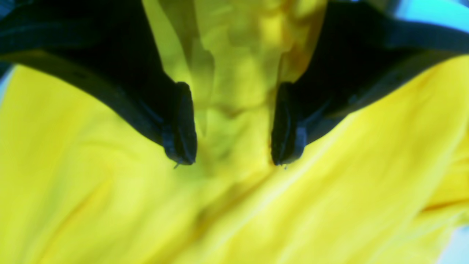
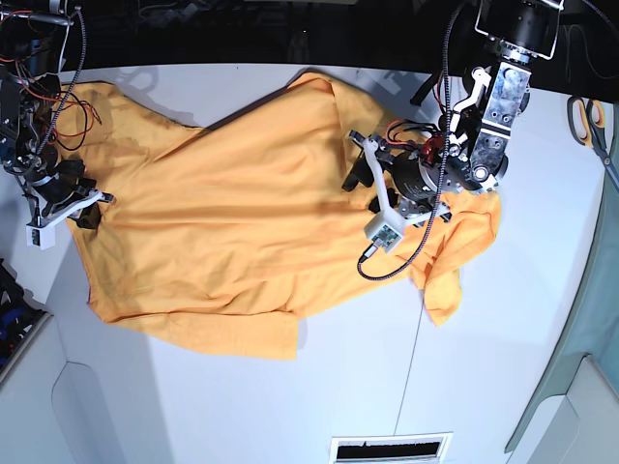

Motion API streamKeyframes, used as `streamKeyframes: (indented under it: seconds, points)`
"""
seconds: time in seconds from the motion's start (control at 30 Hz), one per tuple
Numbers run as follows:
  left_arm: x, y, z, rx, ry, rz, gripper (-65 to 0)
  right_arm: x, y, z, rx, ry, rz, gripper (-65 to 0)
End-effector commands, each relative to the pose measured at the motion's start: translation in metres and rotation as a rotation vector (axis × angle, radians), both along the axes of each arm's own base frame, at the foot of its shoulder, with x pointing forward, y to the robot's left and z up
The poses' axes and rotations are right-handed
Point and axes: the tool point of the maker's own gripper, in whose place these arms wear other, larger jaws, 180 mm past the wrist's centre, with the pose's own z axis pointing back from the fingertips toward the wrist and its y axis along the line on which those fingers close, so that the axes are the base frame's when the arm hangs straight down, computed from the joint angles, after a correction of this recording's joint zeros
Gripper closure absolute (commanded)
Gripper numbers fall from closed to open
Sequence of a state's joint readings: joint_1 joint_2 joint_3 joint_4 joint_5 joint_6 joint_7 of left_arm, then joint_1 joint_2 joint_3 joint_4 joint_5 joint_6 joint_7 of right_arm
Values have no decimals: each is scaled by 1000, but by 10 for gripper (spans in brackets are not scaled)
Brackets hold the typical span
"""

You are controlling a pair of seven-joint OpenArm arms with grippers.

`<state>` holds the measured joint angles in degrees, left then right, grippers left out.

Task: Layout the t-shirt on the table in an organized manner, then fold the t-shirt properly
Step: 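Regrasp the shirt body with the left gripper near its middle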

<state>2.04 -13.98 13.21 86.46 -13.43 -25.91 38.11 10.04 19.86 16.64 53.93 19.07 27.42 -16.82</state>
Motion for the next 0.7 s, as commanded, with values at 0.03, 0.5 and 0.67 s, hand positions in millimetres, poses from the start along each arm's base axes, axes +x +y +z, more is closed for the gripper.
streamKeyframes:
  seconds: [0.03,0.5,0.67]
  points:
    - [10,0,12,-17,-43,0,-363,12,-9,15,-13,-45,-7,0]
    - [3,-11,13,-39,-44,-84,0,12,-9,15,-12,-45,-7,0]
    - [4,-8,13,-25,-46,-81,0,12,-9,15,-12,-45,-7,0]
